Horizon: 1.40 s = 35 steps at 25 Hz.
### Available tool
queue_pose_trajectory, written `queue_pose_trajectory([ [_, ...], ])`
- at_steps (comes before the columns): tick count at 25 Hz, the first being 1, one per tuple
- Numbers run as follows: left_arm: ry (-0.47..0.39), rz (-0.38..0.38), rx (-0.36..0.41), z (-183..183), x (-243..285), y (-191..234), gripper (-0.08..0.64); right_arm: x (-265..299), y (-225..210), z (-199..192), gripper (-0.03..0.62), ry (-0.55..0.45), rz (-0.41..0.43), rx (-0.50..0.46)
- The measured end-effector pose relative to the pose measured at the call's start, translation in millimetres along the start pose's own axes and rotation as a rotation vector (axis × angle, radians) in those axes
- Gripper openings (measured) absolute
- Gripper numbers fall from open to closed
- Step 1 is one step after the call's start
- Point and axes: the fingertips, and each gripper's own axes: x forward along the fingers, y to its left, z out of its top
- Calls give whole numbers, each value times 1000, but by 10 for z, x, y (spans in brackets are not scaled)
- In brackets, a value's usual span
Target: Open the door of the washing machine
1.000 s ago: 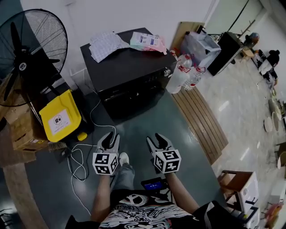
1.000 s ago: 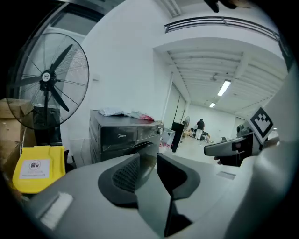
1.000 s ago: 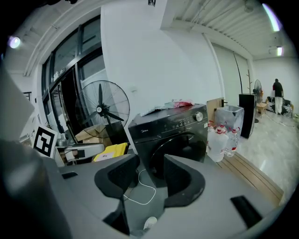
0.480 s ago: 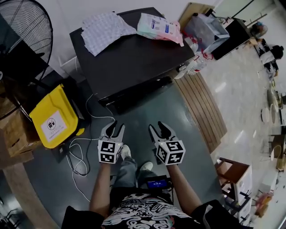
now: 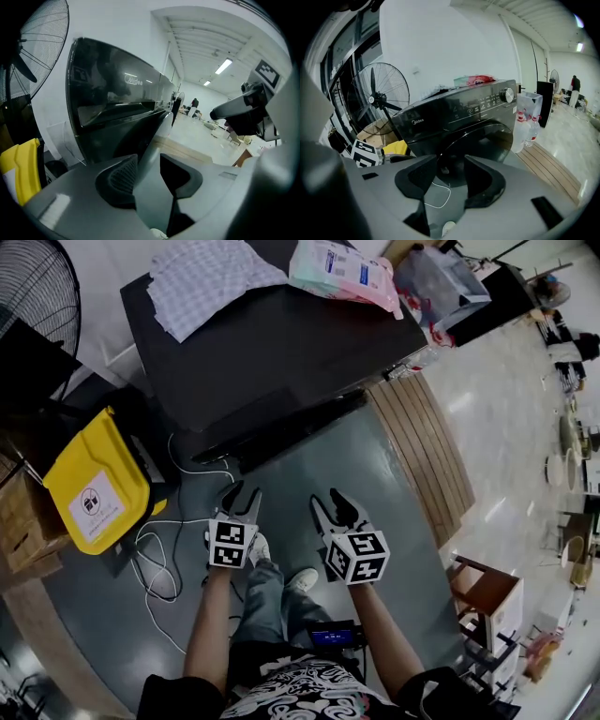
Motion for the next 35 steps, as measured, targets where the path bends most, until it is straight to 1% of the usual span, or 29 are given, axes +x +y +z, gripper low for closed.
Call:
queue_pose_trajectory([
  [3, 9, -5, -1, -76, 220, 84, 147, 144, -74, -84, 183, 10, -9, 22],
  [7, 28, -30, -6, -185, 505, 174, 147, 300, -84, -162, 181, 17, 4, 85],
  [12, 68, -59, 49, -269, 817, 189, 160, 403, -104, -188, 181, 20, 12, 96],
  [15, 70, -62, 76, -260, 937, 196, 160, 429, -149, -226, 181, 25, 5, 105],
  [17, 77, -65, 99, -230, 994, 195, 152, 446, -168, -250, 181, 29, 3, 110],
  [18, 89, -70, 113, -230, 1015, 181, 125, 449, -170, -262, 181, 31, 3, 114],
  [21, 111, -78, 160, -230, 1045, 146, 113, 460, -174, -284, 179, 35, 3, 118],
  [25, 123, -68, 205, -234, 1042, 135, 100, 455, -196, -306, 178, 36, 0, 131],
  [30, 143, -59, 214, -253, 1025, 128, 95, 454, -188, -342, 166, 45, 3, 143],
  [32, 162, -89, 243, -297, 999, 43, 86, 441, -188, -336, 164, 44, 0, 147],
  [35, 188, -165, 306, -414, 937, -231, 72, 429, -203, -343, 164, 52, -15, 157],
])
